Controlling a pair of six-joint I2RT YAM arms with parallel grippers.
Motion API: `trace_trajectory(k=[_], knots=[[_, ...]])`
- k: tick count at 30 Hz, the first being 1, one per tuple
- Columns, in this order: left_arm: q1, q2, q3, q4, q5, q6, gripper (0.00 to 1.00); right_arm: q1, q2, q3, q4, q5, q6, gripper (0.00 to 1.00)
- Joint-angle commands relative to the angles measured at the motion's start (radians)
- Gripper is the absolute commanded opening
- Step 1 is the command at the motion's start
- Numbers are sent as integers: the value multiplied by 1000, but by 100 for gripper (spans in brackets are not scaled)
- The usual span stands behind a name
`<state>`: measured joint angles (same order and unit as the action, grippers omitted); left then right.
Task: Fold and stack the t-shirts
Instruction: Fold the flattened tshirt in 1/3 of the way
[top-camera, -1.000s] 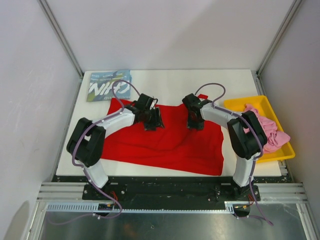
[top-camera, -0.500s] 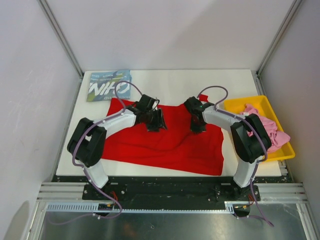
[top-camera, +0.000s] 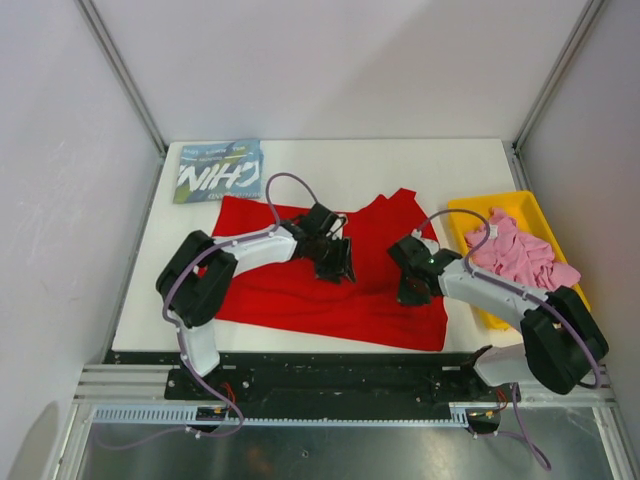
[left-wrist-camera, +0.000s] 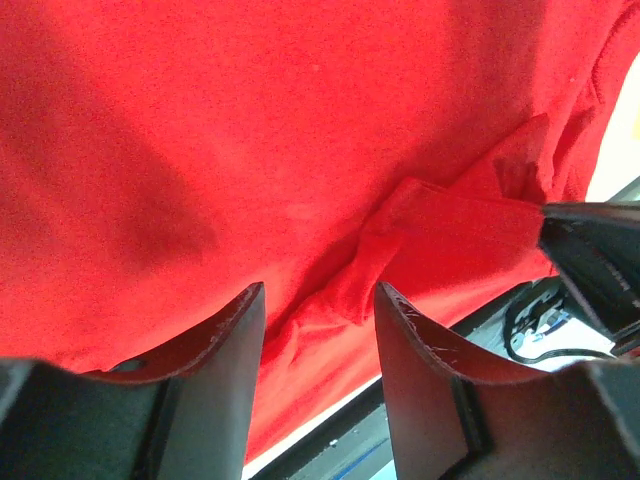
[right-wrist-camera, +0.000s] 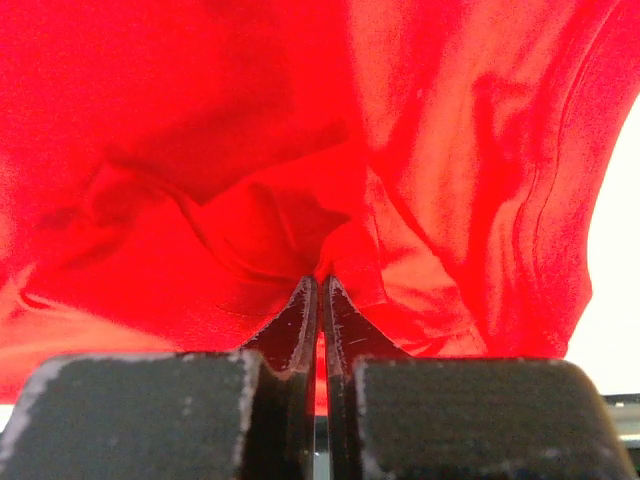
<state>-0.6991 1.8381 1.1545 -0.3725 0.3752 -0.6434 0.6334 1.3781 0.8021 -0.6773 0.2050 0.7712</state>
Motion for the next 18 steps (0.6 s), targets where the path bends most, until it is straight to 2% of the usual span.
trace_trajectory(k=[1,9,18], knots=[[-33,15,60,22,45,42,52,58,-75,-67,0,-1,95,4],[-69,40,80,21,53,72,51,113,-115,-116,-23,24,147,16],[-116,82,108,20,37,118,50,141,-139,-136,-38,31,163,25]])
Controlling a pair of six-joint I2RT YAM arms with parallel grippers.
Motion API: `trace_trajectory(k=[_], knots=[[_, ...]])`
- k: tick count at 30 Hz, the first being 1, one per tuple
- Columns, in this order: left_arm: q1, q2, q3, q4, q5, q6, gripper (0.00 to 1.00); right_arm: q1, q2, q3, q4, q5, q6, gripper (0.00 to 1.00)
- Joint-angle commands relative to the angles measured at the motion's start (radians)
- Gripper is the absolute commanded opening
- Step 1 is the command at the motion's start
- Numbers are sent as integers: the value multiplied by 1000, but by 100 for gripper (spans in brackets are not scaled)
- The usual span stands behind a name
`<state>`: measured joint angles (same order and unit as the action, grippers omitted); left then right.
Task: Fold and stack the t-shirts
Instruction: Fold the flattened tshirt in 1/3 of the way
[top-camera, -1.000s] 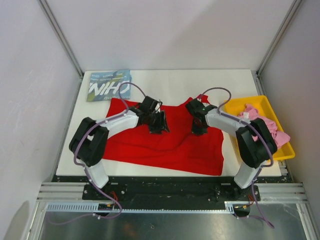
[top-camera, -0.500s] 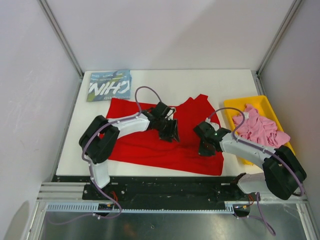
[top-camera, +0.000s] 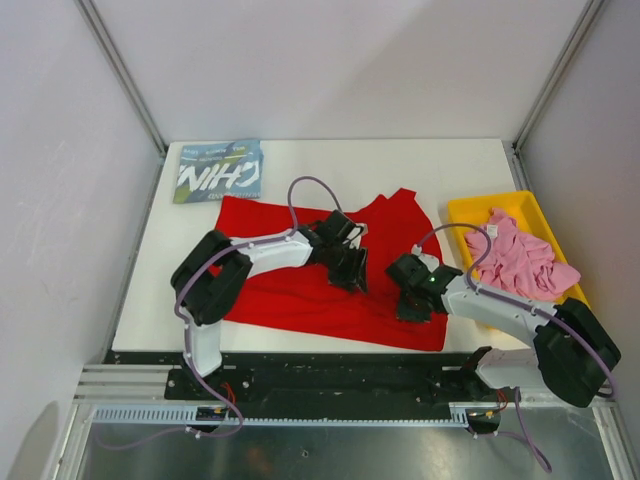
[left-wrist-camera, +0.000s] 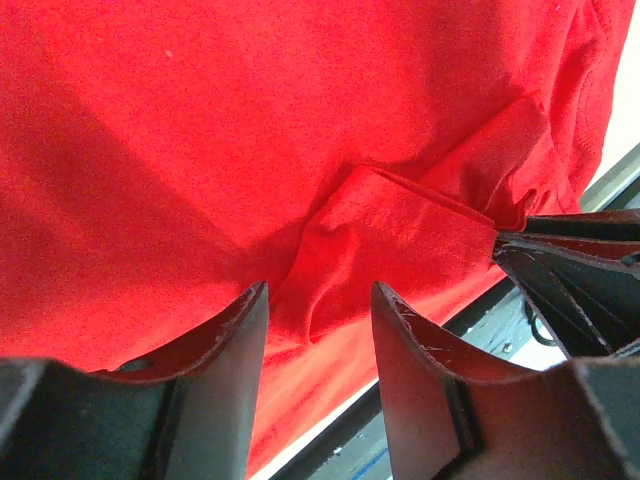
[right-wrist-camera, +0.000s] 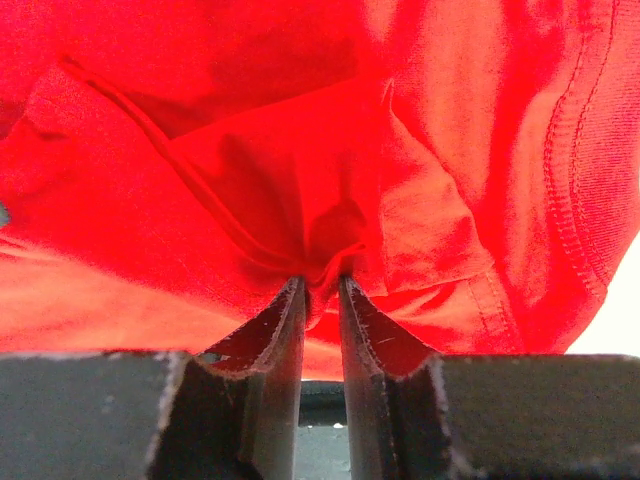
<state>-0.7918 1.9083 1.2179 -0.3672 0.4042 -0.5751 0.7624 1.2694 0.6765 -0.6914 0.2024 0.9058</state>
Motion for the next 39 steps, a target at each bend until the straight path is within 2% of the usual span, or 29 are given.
trace_trajectory(k=[1,13,28,33,39], knots=[[-26,15,46,15,5,54,50,14,-31,-12,-27,36,31,25],[-49,71,139,16,-46,124,48,19,-57,-15,-28,45,46,26],[-72,157,210,14,-32,149,44,17,-64,-16,-17,40,48,26],[-73,155,205,15,-31,148,37,17,-62,-16,-13,39,49,26],[-75,149,199,14,-24,148,19,16,-62,-16,-11,40,46,27]])
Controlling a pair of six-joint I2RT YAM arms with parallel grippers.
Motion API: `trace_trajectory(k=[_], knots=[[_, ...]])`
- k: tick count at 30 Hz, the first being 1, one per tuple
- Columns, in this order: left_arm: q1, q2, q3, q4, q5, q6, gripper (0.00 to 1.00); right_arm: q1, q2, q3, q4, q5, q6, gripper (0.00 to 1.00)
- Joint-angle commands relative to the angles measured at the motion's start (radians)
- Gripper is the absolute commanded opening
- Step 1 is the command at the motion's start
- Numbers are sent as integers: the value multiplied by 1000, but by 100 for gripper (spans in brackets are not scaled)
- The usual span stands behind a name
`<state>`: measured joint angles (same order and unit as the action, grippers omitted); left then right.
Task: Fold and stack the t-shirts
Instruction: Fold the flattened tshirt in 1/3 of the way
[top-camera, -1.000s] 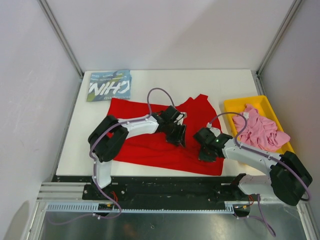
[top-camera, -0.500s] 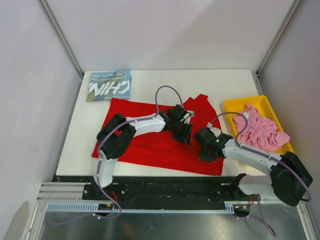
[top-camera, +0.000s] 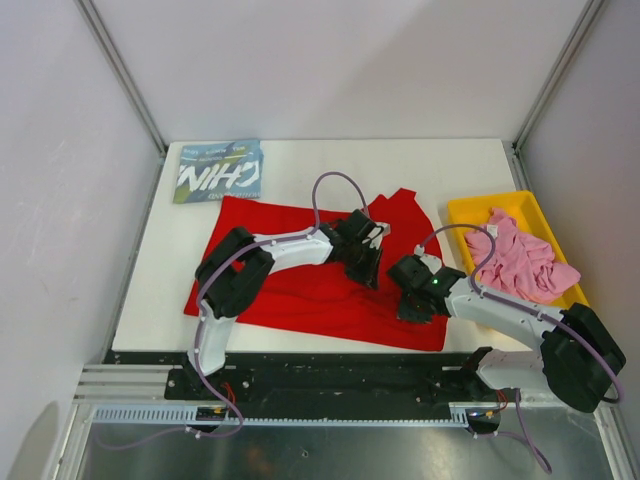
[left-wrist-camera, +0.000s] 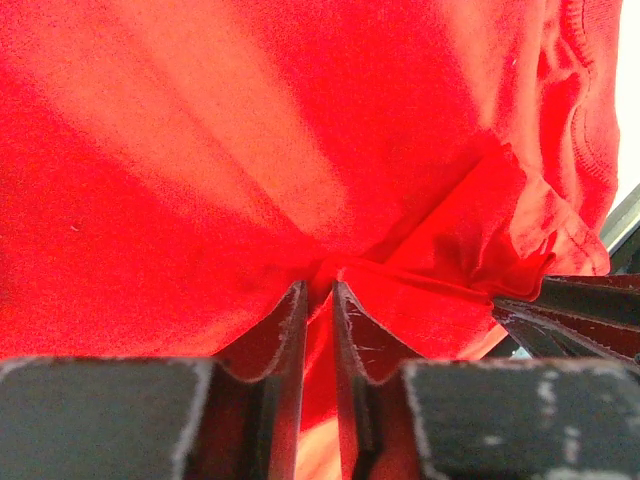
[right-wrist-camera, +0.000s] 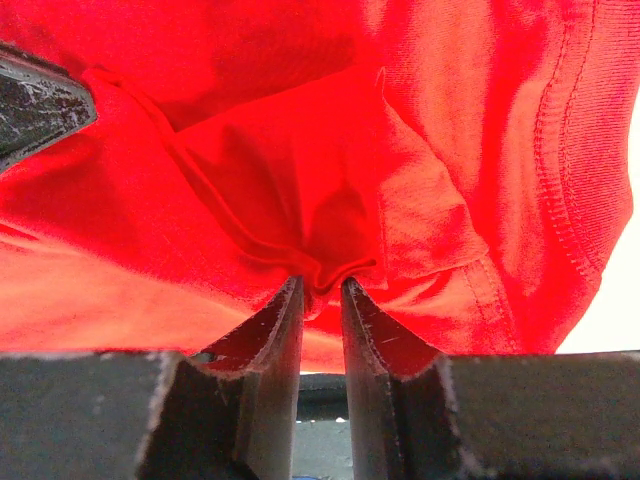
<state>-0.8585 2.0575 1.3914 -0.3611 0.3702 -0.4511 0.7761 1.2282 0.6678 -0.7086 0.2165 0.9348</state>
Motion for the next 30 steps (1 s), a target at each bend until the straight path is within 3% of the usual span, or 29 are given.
trace_trajectory(k=[1,7,17,24,30], knots=[[-9,-1,24,8,13,25,16,2,-22,-7,8,25,17,26],[-8,-15,21,9,16,24,1,-18,-34,-6,18,12,8,26],[25,-102,9,15,-94,-6,0,-100,-12,59,59,-4,-71,27],[79,-147,-42,51,-115,-31,0,-148,85,161,75,7,-140,16],[94,-157,-66,61,-119,-35,0,-161,95,185,26,37,-145,16]])
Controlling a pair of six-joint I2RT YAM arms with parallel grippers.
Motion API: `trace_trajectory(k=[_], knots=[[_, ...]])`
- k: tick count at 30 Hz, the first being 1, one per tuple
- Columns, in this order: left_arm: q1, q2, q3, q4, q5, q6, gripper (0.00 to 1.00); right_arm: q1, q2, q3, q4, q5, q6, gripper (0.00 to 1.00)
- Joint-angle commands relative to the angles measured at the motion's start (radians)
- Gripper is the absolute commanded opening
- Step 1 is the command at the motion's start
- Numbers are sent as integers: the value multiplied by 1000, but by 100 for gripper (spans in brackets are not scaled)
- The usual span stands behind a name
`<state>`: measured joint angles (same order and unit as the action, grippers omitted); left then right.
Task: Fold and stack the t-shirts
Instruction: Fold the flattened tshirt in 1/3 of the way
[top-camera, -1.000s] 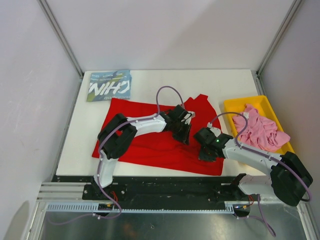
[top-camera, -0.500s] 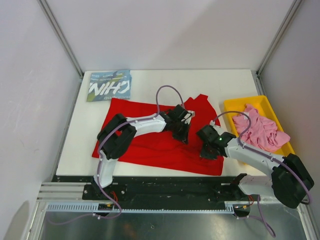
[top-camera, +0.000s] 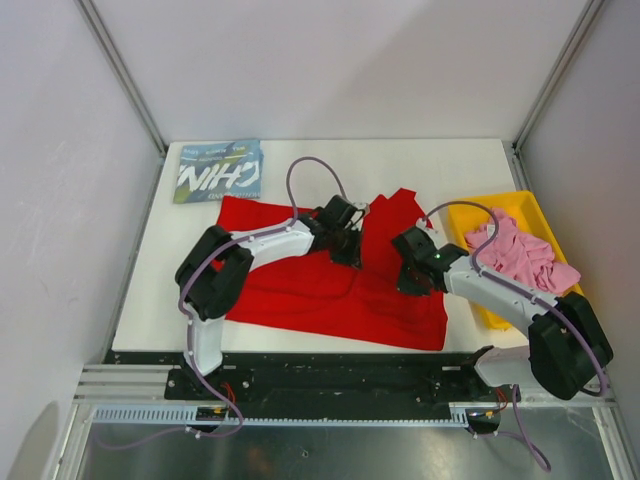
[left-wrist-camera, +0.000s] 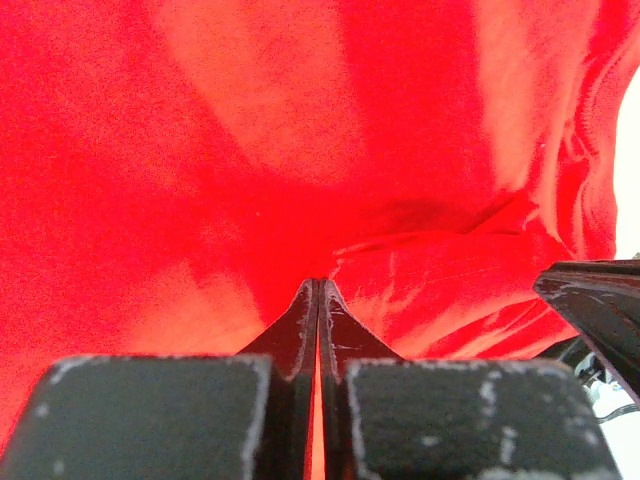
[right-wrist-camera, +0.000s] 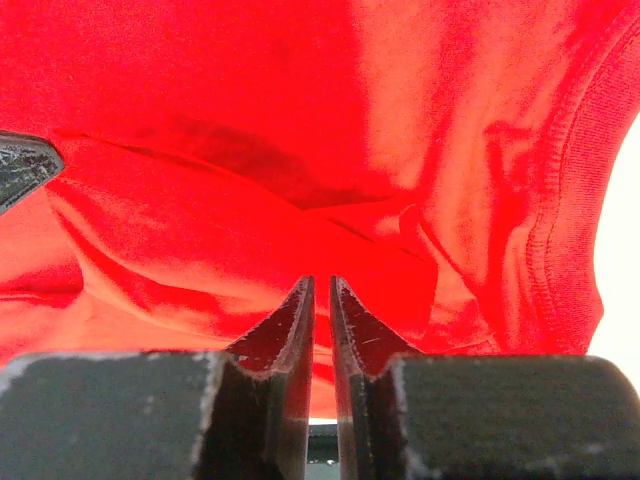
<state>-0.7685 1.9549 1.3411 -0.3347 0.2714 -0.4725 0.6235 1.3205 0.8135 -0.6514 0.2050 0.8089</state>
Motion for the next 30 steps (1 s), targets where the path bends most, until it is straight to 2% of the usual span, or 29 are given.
trace_trajectory(k=[1,8,14,17,23,30], knots=[[4,-54,-17,36,-18,-16,0,-9,-5,38,-47,59,-19,18],[4,-43,-14,44,0,-30,0,-22,-78,-15,-90,83,-3,34],[4,-41,-16,47,9,-34,0,-89,-114,-66,-52,44,2,39],[3,-40,-19,48,16,-35,0,-114,-121,-90,-28,11,10,39],[2,-27,-30,48,48,-38,0,-127,-118,-135,1,-35,29,30],[-16,-22,-50,49,63,-43,0,-125,-130,-181,28,-67,48,29]])
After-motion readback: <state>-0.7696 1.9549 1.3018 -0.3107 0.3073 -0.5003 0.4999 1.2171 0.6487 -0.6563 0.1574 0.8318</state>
